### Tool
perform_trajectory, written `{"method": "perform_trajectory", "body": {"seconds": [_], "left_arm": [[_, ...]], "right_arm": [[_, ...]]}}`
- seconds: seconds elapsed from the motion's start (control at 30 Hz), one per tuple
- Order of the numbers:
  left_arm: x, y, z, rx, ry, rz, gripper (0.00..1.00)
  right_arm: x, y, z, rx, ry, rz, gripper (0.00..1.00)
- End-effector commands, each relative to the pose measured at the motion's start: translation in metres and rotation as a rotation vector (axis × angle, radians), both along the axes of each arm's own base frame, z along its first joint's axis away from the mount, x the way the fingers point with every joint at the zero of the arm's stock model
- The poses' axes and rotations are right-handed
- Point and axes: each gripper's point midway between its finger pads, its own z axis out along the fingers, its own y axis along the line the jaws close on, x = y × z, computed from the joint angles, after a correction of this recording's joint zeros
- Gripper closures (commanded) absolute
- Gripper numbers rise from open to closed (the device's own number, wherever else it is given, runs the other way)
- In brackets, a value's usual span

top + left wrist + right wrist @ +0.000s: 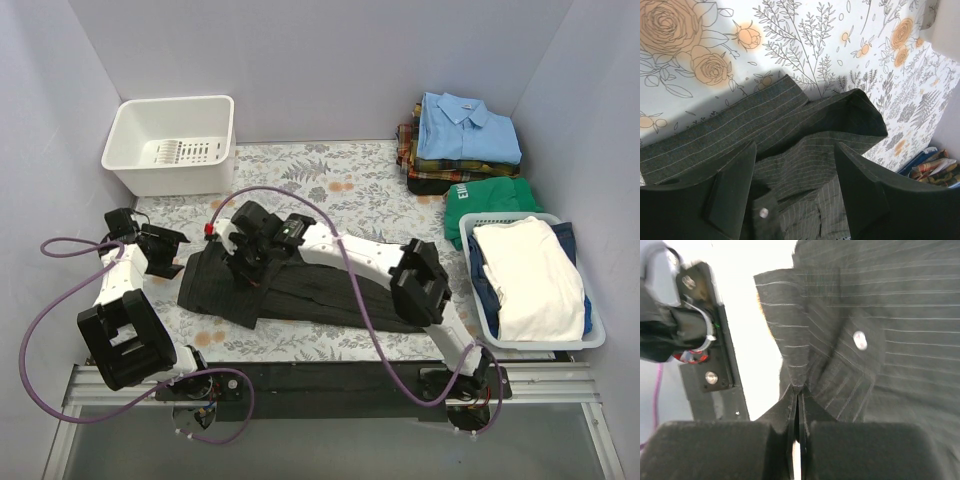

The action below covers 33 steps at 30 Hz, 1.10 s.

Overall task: Fold and stack the long sleeve shirts
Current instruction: Fold the shirt

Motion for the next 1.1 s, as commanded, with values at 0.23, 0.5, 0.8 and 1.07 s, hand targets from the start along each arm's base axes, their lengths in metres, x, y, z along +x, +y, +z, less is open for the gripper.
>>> {"method": "perform_trajectory", "body": {"seconds": [0.23, 0.5, 0.8, 1.07], "left_arm": [[0.025, -0.016, 0.026, 0.014, -0.122, -0.141, 0.38], [0.041, -0.043, 0.031, 0.034, -0.135, -0.261, 0.38], [0.06, -0.055, 0.018, 0.039, -0.118, -0.288, 0.39], [0.08, -0.044, 0.016, 0.074, -0.115, -0.255, 0.39]], "right_arm": [[0.056, -0.091, 0.181, 0.235, -0.395, -0.456, 0.99], [0.083, -0.16, 0.211, 0.256, -0.527, -0.701, 0.99], [0.07, -0.188, 0.216, 0.284, -0.495, -0.753, 0.99], [0.041, -0.213, 0.219, 0.341, -0.458, -0.705, 0.99]]}}
